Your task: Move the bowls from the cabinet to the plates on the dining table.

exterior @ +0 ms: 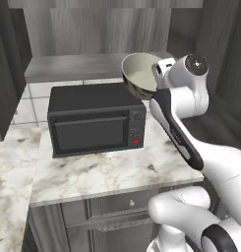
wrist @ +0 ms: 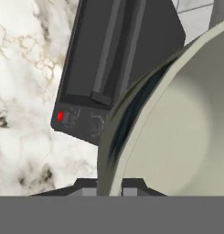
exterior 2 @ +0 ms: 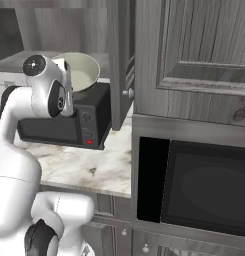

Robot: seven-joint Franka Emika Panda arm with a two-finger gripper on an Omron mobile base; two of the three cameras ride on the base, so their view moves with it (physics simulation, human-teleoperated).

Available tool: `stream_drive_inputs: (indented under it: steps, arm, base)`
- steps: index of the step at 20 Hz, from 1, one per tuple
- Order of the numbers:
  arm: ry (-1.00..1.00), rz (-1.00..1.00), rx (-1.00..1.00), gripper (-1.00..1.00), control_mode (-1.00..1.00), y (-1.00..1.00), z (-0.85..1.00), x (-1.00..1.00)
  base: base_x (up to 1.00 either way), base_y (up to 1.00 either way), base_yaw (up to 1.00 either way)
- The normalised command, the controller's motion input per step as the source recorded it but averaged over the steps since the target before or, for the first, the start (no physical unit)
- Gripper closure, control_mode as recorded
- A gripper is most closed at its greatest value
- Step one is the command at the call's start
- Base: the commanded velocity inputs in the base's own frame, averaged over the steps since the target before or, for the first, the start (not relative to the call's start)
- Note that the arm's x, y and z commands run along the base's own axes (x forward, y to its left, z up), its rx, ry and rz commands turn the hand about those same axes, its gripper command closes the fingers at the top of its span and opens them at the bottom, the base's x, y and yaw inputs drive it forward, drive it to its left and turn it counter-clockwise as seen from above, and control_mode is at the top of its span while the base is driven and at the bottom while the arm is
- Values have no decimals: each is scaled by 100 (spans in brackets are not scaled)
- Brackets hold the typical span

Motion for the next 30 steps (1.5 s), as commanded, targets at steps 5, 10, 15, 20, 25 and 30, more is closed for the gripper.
stream_drive_inputs:
  steps: [5,10,15,20,25,30]
  arm:
    - [1,9,-13,100,-100,0,-60,-38]
    - [2,7,-8,100,-100,0,-48,-16]
    - [3,7,-7,100,-100,0,-49,-8]
    - [2,8,-2,100,-100,0,-46,-16]
    - [4,7,-1,100,-100,0,-44,-12]
    - [1,3,0,100,-100,0,-29,-7]
  base:
    - [0,0,0]
    - [0,0,0]
    - [0,0,0]
    - [0,0,0]
    - [0,0,0]
    - [0,0,0]
